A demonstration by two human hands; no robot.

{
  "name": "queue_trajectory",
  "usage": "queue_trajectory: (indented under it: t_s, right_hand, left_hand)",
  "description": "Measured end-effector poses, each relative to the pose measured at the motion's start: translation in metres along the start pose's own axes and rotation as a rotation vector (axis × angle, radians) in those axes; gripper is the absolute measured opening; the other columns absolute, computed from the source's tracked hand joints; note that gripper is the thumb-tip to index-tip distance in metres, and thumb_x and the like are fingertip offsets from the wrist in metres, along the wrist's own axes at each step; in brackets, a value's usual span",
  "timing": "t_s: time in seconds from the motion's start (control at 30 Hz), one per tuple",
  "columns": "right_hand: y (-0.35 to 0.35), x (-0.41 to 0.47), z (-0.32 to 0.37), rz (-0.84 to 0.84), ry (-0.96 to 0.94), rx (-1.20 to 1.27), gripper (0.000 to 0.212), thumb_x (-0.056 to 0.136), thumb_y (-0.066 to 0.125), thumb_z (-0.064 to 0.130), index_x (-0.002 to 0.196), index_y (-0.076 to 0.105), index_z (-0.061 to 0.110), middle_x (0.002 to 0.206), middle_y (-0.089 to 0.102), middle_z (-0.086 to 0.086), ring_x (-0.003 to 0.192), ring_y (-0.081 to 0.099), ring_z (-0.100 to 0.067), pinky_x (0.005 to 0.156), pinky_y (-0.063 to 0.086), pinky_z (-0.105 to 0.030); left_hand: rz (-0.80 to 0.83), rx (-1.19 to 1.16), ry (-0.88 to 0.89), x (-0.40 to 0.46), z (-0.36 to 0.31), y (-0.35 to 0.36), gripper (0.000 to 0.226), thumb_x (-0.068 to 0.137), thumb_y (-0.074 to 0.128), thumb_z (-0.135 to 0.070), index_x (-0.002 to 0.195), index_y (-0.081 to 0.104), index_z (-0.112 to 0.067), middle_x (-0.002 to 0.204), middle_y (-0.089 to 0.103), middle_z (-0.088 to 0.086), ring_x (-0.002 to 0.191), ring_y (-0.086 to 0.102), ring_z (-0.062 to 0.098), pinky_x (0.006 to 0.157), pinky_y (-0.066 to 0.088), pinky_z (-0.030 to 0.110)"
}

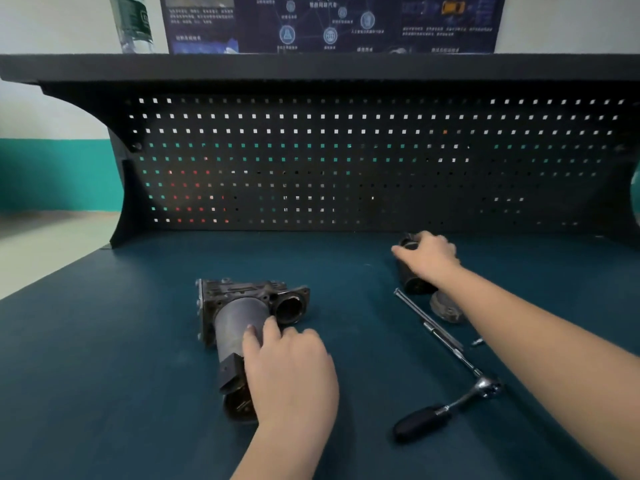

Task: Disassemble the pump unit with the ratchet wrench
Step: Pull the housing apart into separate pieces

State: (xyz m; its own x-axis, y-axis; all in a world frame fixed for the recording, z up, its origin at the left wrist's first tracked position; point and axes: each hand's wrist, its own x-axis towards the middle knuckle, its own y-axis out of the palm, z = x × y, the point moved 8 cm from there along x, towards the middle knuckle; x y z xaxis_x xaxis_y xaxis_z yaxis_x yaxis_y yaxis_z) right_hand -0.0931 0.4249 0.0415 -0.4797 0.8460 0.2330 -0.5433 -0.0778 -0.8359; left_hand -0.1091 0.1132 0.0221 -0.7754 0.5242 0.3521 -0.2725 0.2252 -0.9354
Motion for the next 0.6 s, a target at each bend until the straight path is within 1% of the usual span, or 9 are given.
queue_trajectory:
  t_s: [0.03,0.1,0.17,0.23,0.3,0.4,0.47,0.5,0.6]
  right_hand:
    - [-0.001,-0.023,0.014,0.011,-0.074,0.028,0.050,0.081,0.062,0.053,0.119,0.060,0.021,0.128,0.056,-0.012,0.121,0.048,-0.034,0.100,0.043,-0.041]
    - [0.005,-0.076,0.029,0.090,-0.181,0.028,0.025,0.080,0.063,0.046,0.096,0.065,0.027,0.114,0.064,-0.005,0.108,0.057,-0.026,0.090,0.047,-0.035]
    - [0.014,-0.131,0.037,0.200,-0.246,0.065,0.019,0.082,0.064,0.044,0.076,0.061,0.026,0.092,0.069,0.002,0.088,0.062,-0.017,0.072,0.045,-0.027]
    - [0.023,-0.178,0.054,0.342,-0.309,0.207,0.024,0.084,0.065,0.049,0.079,0.061,0.026,0.082,0.065,0.010,0.080,0.060,-0.009,0.068,0.042,-0.025]
    - [0.025,-0.218,0.080,0.464,-0.373,0.396,0.034,0.081,0.063,0.059,0.102,0.057,0.033,0.093,0.058,0.018,0.091,0.057,-0.002,0.079,0.043,-0.022]
    - [0.029,-0.258,0.115,0.509,-0.463,0.483,0.066,0.071,0.064,0.068,0.128,0.043,0.043,0.116,0.048,0.020,0.112,0.045,0.000,0.090,0.035,-0.021]
    - [0.041,-0.274,0.129,0.468,-0.437,0.451,0.071,0.069,0.066,0.069,0.130,0.042,0.042,0.128,0.044,0.010,0.121,0.042,-0.009,0.095,0.038,-0.027]
    - [0.047,-0.281,0.134,0.434,-0.422,0.424,0.070,0.069,0.066,0.068,0.129,0.043,0.040,0.132,0.040,0.006,0.125,0.039,-0.016,0.100,0.038,-0.032]
    - [0.061,-0.295,0.146,0.286,-0.431,0.272,0.066,0.073,0.065,0.066,0.127,0.041,0.037,0.143,0.027,-0.003,0.132,0.026,-0.025,0.109,0.032,-0.038]
  left_hand:
    - [-0.102,-0.120,0.007,-0.001,-0.001,-0.010,0.018,0.086,0.048,-0.028,0.083,0.065,-0.022,0.091,0.070,0.000,0.113,0.054,0.025,0.096,0.035,0.042]
    - [-0.372,-0.459,0.027,-0.006,0.002,-0.033,0.010,0.081,0.063,-0.019,0.075,0.070,-0.015,0.080,0.072,0.001,0.101,0.062,0.026,0.081,0.047,0.036]
    - [-0.547,-0.676,0.016,-0.012,0.010,-0.050,0.011,0.082,0.064,-0.013,0.088,0.074,-0.012,0.087,0.073,-0.002,0.103,0.059,0.021,0.085,0.043,0.024]
    - [-0.686,-0.887,-0.065,-0.016,0.034,-0.062,0.018,0.083,0.059,-0.009,0.093,0.072,-0.015,0.086,0.068,-0.007,0.098,0.056,0.015,0.089,0.030,0.006]
    - [-0.741,-1.156,-0.269,-0.011,0.077,-0.058,0.025,0.081,0.051,-0.010,0.091,0.070,-0.024,0.086,0.065,-0.012,0.093,0.057,0.009,0.090,0.034,0.005]
    - [-0.624,-1.474,-0.584,0.021,0.144,-0.018,0.025,0.080,0.048,-0.011,0.090,0.068,-0.022,0.097,0.071,-0.001,0.093,0.064,0.016,0.088,0.052,0.033]
    - [-0.399,-1.451,-0.708,0.052,0.172,0.012,0.028,0.084,0.053,-0.020,0.110,0.062,-0.014,0.117,0.064,0.010,0.096,0.062,0.025,0.081,0.050,0.036]
    - [-0.283,-1.396,-0.692,0.067,0.179,0.024,0.039,0.086,0.057,-0.027,0.122,0.055,-0.013,0.128,0.058,0.011,0.103,0.059,0.026,0.085,0.045,0.035]
    - [0.036,-1.382,-0.437,0.096,0.168,0.062,0.067,0.089,0.059,-0.046,0.144,0.033,-0.018,0.146,0.041,0.001,0.114,0.051,0.015,0.100,0.034,0.033]
